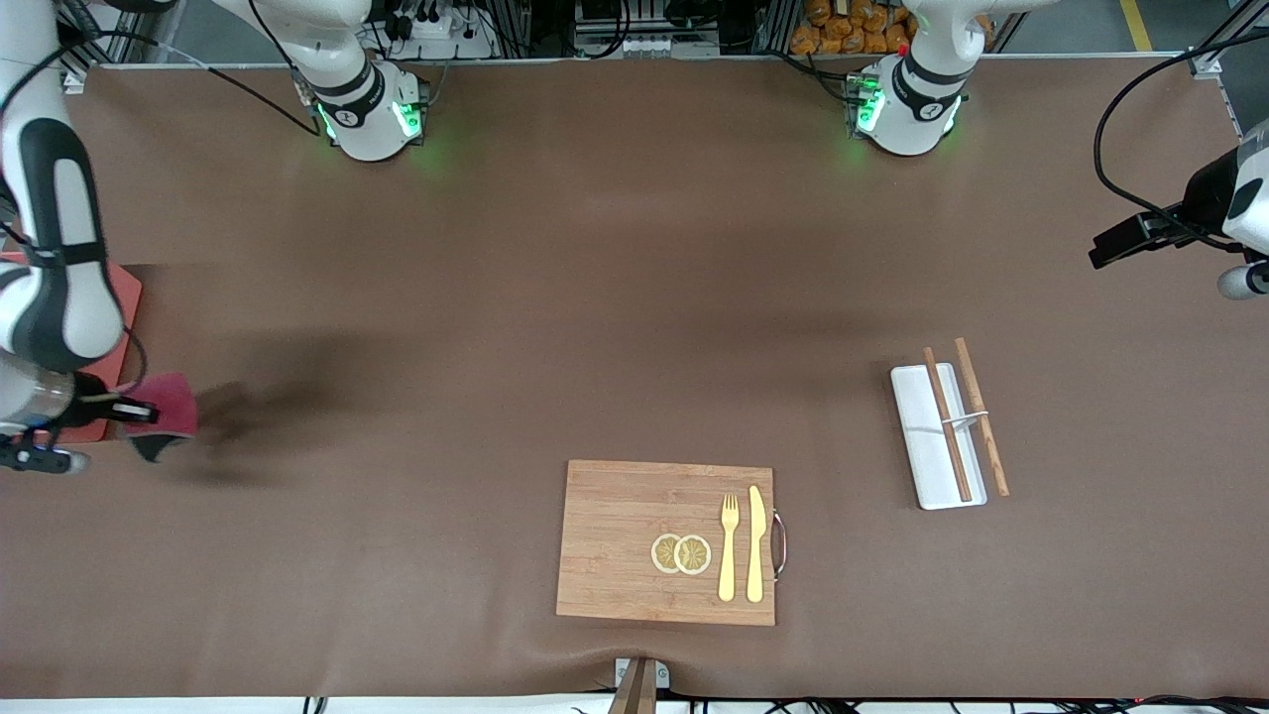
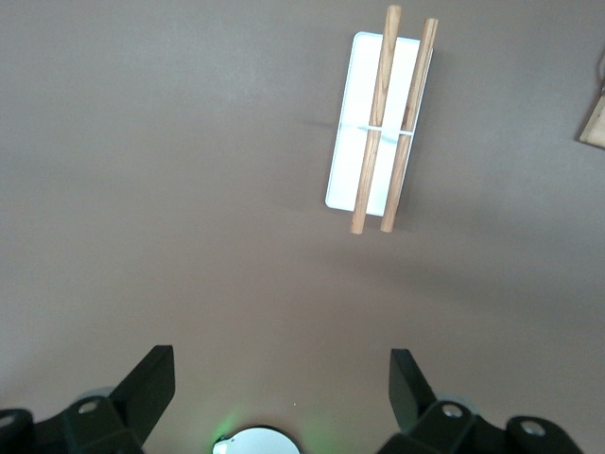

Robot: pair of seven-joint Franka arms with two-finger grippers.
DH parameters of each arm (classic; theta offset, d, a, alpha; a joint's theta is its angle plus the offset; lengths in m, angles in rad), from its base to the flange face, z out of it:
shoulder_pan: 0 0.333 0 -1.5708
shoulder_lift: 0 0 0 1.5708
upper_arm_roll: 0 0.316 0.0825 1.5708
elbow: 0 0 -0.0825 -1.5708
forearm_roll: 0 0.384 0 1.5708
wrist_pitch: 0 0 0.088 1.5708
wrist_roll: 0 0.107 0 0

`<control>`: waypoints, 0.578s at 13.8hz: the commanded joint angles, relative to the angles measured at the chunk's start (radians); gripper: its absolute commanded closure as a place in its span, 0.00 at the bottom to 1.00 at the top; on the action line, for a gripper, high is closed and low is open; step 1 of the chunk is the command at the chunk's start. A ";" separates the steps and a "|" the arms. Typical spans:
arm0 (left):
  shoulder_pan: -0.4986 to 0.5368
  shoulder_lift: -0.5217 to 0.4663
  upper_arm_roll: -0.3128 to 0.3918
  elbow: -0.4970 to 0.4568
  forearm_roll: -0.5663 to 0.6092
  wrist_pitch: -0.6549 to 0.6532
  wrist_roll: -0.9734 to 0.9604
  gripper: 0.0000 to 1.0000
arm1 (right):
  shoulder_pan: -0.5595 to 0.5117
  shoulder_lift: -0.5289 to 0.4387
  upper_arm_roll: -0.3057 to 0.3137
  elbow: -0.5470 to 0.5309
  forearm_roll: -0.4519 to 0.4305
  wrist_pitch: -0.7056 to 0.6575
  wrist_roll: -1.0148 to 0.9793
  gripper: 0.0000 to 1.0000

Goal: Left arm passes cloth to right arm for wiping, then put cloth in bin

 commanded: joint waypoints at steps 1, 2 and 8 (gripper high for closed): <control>-0.046 -0.061 0.008 -0.040 0.000 0.003 0.004 0.00 | -0.008 -0.006 0.026 -0.014 -0.034 -0.010 0.000 1.00; -0.050 -0.064 0.008 -0.036 0.000 0.003 0.005 0.00 | 0.012 -0.002 0.029 -0.023 -0.027 -0.004 0.041 1.00; -0.070 -0.085 -0.004 -0.014 0.000 0.015 0.022 0.00 | 0.319 0.009 0.032 -0.052 0.002 0.011 0.562 1.00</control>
